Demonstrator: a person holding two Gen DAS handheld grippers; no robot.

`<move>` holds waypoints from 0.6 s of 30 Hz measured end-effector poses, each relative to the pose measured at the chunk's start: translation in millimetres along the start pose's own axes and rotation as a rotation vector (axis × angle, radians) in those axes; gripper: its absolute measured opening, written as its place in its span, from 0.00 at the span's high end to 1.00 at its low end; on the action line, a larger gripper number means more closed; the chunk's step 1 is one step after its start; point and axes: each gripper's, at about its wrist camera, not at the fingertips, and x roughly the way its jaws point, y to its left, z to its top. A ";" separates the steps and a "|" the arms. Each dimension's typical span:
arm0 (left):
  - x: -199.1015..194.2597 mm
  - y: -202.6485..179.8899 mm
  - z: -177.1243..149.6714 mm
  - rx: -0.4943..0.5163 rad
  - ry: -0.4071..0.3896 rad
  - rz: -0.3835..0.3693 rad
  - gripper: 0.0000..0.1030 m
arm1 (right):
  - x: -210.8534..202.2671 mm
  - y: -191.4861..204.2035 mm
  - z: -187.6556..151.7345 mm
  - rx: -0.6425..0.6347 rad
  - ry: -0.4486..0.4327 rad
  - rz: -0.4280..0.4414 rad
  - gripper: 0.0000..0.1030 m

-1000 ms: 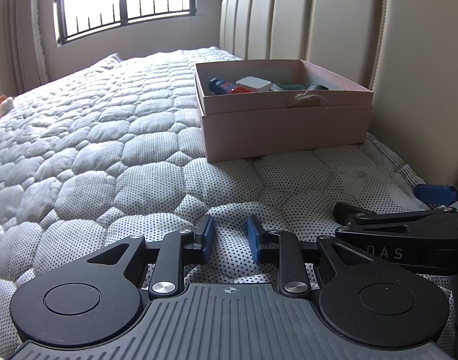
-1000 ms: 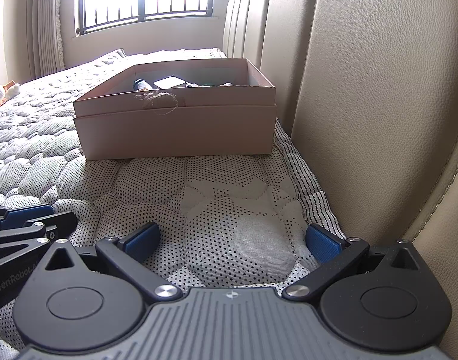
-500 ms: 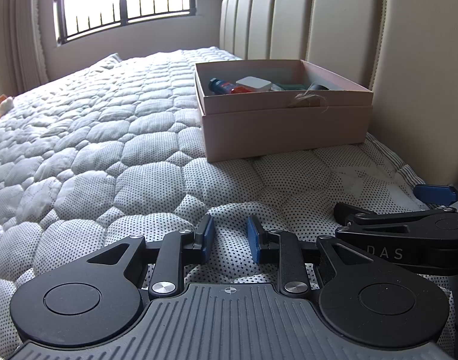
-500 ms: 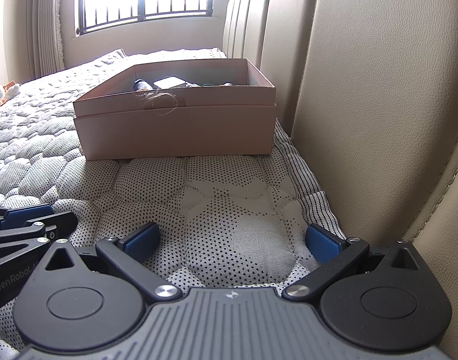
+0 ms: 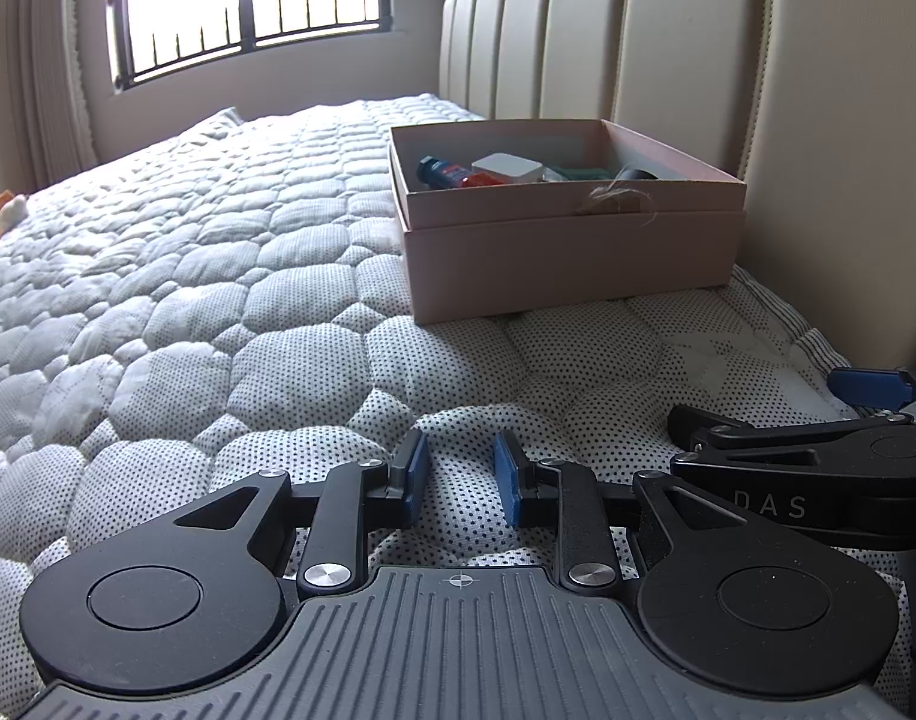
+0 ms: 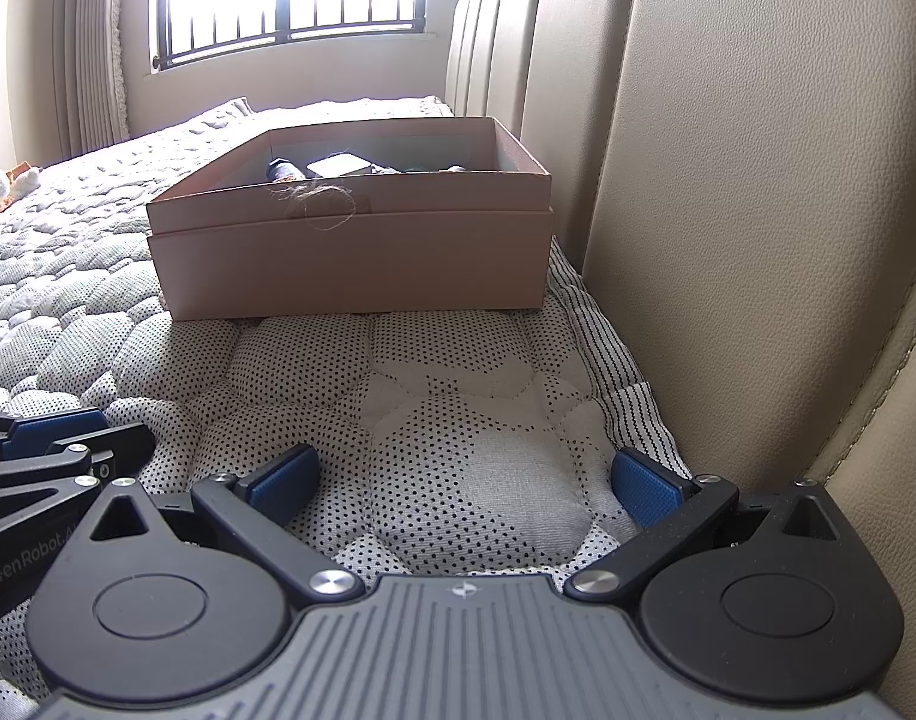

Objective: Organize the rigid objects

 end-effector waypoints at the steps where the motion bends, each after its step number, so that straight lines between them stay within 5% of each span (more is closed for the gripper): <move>1: 0.0 0.0 0.0 0.000 0.000 0.000 0.74 | 0.0 0.0 -0.1 0.000 0.000 0.000 0.00; 18: -0.4 0.0 -0.2 0.008 -0.002 0.000 0.74 | 0.4 0.2 -0.1 0.000 0.000 0.000 0.00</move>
